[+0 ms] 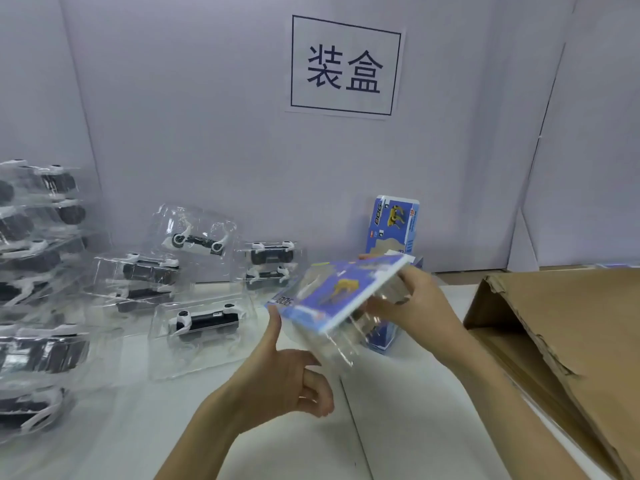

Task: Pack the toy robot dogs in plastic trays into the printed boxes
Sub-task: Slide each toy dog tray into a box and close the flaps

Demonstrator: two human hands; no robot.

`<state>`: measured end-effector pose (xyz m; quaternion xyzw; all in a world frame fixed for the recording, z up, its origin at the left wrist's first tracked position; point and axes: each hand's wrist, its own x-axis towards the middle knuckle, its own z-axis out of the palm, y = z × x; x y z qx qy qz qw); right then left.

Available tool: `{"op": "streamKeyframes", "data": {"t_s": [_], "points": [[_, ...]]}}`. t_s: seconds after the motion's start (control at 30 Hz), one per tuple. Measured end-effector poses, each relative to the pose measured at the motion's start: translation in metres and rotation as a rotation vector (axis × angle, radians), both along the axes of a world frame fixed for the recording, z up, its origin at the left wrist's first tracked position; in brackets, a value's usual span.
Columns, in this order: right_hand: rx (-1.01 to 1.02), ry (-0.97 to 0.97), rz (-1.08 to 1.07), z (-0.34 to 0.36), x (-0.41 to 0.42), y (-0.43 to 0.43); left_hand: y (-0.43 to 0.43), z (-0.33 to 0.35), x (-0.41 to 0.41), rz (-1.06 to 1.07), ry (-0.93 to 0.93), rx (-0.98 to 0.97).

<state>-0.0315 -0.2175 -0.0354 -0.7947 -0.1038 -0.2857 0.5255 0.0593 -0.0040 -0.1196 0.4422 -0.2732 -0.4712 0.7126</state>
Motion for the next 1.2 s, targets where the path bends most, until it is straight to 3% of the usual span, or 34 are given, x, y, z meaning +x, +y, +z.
{"op": "streamKeyframes", "data": {"t_s": [0.13, 0.23, 0.37, 0.57, 0.67, 0.73, 0.8, 0.87, 1.07, 1.2], "points": [[0.177, -0.073, -0.199, 0.023, -0.002, -0.007, 0.011, 0.003, 0.006, 0.113, 0.036, -0.231], [0.094, 0.028, -0.338, 0.025, 0.006, -0.013, 0.019, 0.011, 0.007, 0.423, 0.071, -0.340], [-0.071, 0.247, -0.459, 0.012, 0.022, -0.016, 0.013, 0.013, 0.004, 0.897, -0.359, -0.149], [-0.289, 0.136, -0.565, -0.001, 0.036, 0.000, -0.007, -0.001, -0.003, 0.717, -0.819, 0.185], [-0.496, -0.177, -0.619, 0.004, 0.029, 0.008, -0.017, -0.013, -0.005, 0.714, -0.838, 0.230], [-0.547, -0.291, -0.457, 0.009, 0.025, 0.009, -0.017, -0.014, -0.004, 0.733, -0.844, 0.210], [-0.570, -0.131, -0.190, 0.011, 0.022, 0.012, -0.016, -0.013, -0.002, 0.742, -0.844, 0.201], [-0.670, 0.043, -0.066, 0.005, 0.022, 0.012, -0.016, -0.013, -0.003, 0.744, -0.833, 0.186], [-0.782, 0.062, -0.115, -0.008, 0.022, 0.012, -0.014, -0.013, -0.002, 0.765, -0.863, 0.208], [-0.801, 0.112, -0.084, -0.007, 0.020, 0.010, -0.016, -0.013, -0.008, 0.843, -1.011, 0.196]]}}
